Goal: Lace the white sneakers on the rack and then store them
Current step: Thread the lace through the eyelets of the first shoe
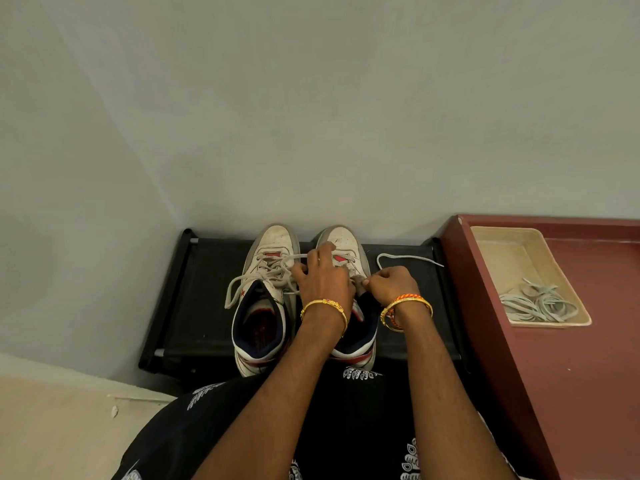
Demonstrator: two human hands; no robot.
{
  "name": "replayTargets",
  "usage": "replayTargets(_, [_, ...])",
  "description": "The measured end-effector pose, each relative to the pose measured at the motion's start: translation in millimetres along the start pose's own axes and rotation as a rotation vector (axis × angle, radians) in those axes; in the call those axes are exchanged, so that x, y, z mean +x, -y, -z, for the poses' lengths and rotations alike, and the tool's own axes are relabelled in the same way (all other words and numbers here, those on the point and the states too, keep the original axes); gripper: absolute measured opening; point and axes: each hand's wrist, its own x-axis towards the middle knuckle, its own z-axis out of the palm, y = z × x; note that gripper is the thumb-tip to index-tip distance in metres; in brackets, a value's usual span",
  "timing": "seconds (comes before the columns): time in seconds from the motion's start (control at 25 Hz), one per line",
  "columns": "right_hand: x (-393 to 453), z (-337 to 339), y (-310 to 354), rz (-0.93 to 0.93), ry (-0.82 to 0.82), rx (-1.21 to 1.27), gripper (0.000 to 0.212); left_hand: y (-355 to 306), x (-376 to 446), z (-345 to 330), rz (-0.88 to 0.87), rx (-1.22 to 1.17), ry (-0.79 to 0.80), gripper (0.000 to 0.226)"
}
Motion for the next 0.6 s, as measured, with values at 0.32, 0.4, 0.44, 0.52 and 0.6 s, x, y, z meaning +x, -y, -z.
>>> replayTargets(0.32, [-2,-3,0,-0.020,-0.010,-0.009,0.021,26,8,18,0.409,-0.985,-0.347,0.009])
replayTargets(0.4, [-2,-3,1,-0.021,0.002,-0.010,0.019,19,3,17,0.219,-0.997,-0.282,0.012])
replayTargets(0.44, [-2,-2,1,-0.020,0.006,-0.010,0.019,18,2,15,0.116,-0.890,-0.260,0.015])
replayTargets(0.52, [-2,-2,1,-0.010,0.009,-0.017,0.018,15,1,11,0.012,-0.594,-0.136,0.016])
replayTargets(0.6, [-2,-1,0,0.006,0.008,-0.043,0.017,8,-2,7,0.037,-0.302,-0.025,0.020])
